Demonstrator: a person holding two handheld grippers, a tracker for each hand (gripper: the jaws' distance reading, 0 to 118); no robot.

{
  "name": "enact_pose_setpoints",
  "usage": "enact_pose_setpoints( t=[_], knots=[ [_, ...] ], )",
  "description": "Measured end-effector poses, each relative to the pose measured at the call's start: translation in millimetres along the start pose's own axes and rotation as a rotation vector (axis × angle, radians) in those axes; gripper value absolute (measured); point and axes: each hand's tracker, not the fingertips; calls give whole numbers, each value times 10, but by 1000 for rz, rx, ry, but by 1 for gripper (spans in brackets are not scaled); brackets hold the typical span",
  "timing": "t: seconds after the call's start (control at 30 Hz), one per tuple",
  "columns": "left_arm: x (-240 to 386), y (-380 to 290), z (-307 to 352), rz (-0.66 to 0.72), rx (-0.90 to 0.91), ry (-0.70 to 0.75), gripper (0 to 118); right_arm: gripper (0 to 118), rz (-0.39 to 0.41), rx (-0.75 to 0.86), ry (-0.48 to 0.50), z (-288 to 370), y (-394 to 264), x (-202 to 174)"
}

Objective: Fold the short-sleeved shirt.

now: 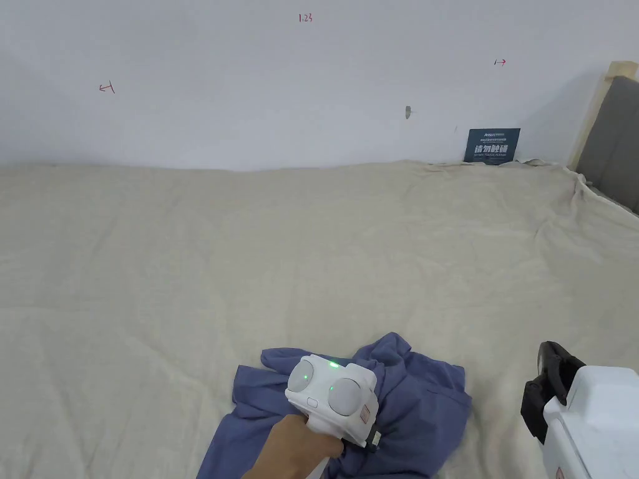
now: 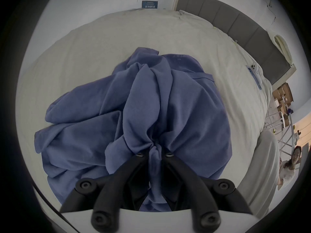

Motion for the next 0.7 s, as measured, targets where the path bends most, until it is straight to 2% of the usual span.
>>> enact_pose_setpoints(
  t=[0.13,0.23,0.27,0.33,0.37,0.7],
  knots=[
    [18,48,50,-12,1,8,16,0,3,0,0,9,-5,2],
    [14,44,135,9,31,17,49,0,-3,1,-3,18,4,9],
    [13,44,199,40,47,-2,70,0,-5,1,-2,20,11,13],
    [-10,49,303,91,73,-33,100,0,-7,2,0,27,28,14],
    [-16,44,375,106,99,-30,110,0,-6,4,1,33,42,12],
    [-231,-154,1494,133,531,96,111,0,-14,52,29,79,213,-69]
  ],
)
